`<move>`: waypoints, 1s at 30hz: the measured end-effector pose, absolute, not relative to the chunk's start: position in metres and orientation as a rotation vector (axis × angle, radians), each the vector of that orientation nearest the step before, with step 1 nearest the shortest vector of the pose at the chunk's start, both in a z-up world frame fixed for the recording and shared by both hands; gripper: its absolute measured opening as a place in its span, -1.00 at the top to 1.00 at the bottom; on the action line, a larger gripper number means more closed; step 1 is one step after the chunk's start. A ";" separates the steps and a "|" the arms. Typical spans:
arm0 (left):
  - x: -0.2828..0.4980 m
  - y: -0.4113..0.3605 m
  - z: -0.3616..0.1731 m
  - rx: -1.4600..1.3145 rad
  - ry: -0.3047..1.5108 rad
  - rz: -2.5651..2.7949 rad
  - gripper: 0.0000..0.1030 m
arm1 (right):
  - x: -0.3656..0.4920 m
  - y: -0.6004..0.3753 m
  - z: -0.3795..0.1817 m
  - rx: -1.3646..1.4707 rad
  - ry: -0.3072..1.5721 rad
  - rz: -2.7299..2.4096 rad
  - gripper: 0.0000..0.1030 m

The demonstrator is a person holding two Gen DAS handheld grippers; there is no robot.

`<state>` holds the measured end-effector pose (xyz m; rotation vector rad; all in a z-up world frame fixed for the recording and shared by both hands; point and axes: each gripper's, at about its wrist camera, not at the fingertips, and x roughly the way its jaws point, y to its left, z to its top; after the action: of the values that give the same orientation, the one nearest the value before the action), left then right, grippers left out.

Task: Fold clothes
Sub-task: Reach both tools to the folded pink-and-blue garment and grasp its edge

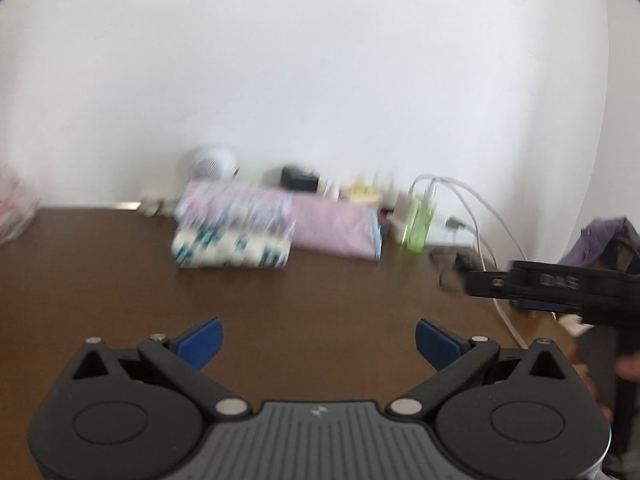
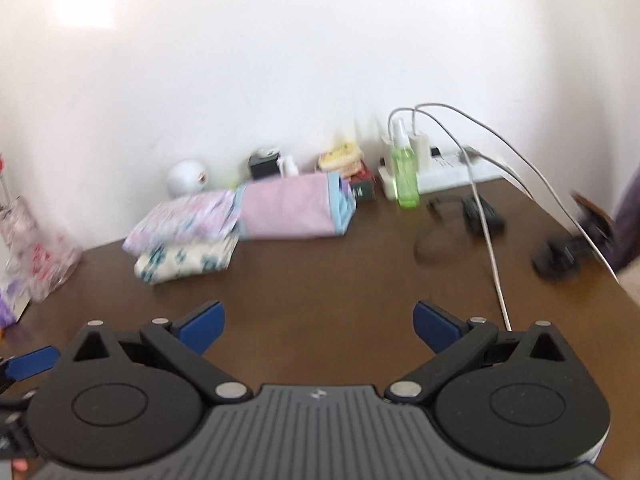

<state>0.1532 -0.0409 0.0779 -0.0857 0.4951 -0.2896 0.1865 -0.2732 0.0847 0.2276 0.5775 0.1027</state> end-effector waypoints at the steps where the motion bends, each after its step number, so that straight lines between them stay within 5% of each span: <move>1: 0.174 -0.048 0.082 -0.084 0.498 -0.290 -1.00 | 0.221 -0.276 0.089 0.214 0.597 0.105 -0.89; 9: 0.230 -0.058 0.075 -0.128 0.486 -0.309 -0.96 | 0.403 -0.262 0.041 0.187 0.765 0.101 -0.26; 10: 0.230 -0.058 0.073 -0.123 0.487 -0.312 -0.96 | 0.411 -0.258 0.036 0.185 0.771 0.103 -0.11; 12: 0.228 -0.055 0.070 -0.118 0.493 -0.308 -0.96 | 0.414 -0.253 0.030 0.167 0.788 0.109 0.75; 13: 0.226 -0.053 0.069 -0.120 0.502 -0.305 -0.96 | 0.412 -0.251 0.029 0.159 0.793 0.108 0.99; 21: 0.139 -0.013 0.090 -0.140 0.507 -0.356 -0.96 | 0.228 -0.230 0.097 -0.064 0.675 0.345 0.99; 26: 0.061 0.016 0.090 -0.143 0.521 -0.372 -0.97 | 0.053 -0.183 0.083 -0.195 0.668 0.571 0.98; 30: 0.011 0.017 0.079 -0.127 0.557 -0.392 -0.97 | -0.040 -0.173 0.077 -0.081 0.744 0.669 0.65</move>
<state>0.0110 0.0169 0.0793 -0.1274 0.5567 -0.3917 -0.0404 -0.1731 0.0772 -0.0805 0.7438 0.6692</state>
